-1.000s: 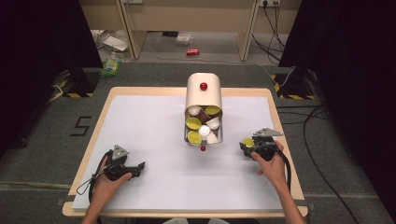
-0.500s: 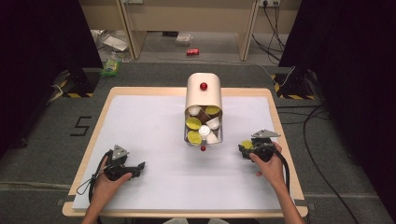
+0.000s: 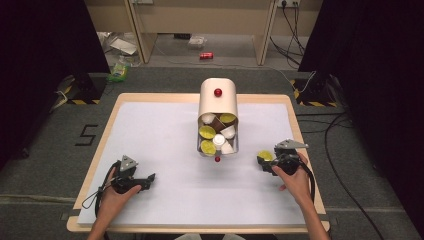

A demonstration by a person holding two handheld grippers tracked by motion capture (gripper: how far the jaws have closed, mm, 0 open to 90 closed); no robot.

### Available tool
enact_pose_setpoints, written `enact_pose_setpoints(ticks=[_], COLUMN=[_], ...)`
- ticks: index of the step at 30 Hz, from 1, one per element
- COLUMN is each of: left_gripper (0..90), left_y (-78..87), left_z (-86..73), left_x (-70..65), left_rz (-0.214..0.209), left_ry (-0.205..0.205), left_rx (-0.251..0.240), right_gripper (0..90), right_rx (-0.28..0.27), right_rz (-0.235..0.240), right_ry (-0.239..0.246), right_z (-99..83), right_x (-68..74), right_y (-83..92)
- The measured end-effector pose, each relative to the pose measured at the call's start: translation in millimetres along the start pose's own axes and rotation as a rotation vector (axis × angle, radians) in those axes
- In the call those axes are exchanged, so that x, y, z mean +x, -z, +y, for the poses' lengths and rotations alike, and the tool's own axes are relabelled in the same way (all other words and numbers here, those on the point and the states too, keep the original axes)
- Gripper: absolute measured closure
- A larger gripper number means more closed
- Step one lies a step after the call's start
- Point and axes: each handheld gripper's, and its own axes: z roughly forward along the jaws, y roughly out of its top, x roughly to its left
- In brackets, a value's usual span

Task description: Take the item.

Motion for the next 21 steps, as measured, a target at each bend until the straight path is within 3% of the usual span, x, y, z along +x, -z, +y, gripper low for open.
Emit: enact_pose_setpoints(ticks=[4,21], left_gripper=[13.2,13.3], left_y=[0.0,0.0], left_z=[0.0,0.0], left_x=[0.0,-0.1], left_rz=[0.000,0.000], left_ry=[0.000,0.000], left_rx=[0.000,0.000], right_gripper=[16.3,16.4], right_rx=[0.009,0.008], right_rz=[0.021,0.016], right_ry=[-0.014,-0.001], right_z=[-3.8,-24.0], right_x=[0.1,10.4], right_y=[5.7,27.0])
